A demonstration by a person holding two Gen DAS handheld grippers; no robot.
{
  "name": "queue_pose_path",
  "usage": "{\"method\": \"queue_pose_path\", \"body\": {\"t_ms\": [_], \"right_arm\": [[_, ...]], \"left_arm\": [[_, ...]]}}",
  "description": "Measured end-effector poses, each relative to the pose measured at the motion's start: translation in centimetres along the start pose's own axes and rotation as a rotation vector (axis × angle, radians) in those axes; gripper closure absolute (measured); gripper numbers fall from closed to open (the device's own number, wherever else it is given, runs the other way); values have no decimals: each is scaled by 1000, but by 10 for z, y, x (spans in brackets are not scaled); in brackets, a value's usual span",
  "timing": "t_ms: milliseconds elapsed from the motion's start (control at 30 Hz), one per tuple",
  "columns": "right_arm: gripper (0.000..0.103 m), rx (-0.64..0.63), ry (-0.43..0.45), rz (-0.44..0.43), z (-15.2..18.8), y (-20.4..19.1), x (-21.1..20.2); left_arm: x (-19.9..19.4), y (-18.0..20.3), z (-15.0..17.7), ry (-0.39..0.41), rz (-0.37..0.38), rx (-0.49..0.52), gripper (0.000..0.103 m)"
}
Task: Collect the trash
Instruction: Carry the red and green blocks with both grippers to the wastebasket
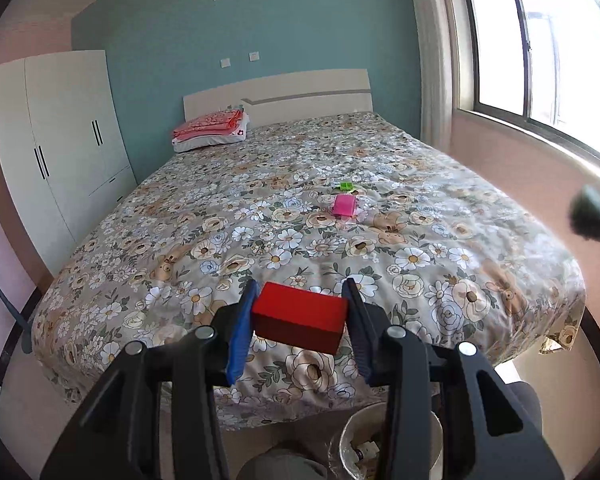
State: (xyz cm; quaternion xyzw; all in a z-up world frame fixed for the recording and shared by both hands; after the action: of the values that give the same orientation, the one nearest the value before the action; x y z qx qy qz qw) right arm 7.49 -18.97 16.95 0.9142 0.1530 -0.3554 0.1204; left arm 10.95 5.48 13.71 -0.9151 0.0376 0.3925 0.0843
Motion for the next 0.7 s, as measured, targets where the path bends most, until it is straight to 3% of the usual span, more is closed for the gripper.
{"method": "queue_pose_path", "body": {"t_ms": [467,700], "right_arm": [[72,23,-265,-148,93,-31,98],[72,85,-409,-189,134,-29,159]], "left_arm": [[88,19,83,-224,40,78,58],[139,30,126,-362,114,62,58]]}}
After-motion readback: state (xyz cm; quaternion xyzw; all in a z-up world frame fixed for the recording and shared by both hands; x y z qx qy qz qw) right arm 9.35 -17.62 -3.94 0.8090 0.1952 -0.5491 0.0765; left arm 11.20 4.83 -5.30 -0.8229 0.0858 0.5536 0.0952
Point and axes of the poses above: each gripper's, at about its wrist camera, not at the fingertips, and x roughly the way its jaws point, y to its right, z to its underside, the point moved 2 cm from there along x, roughly the way its jaws point, and after that the axes turned 13 degrees about -y, right-handed, at the moved point
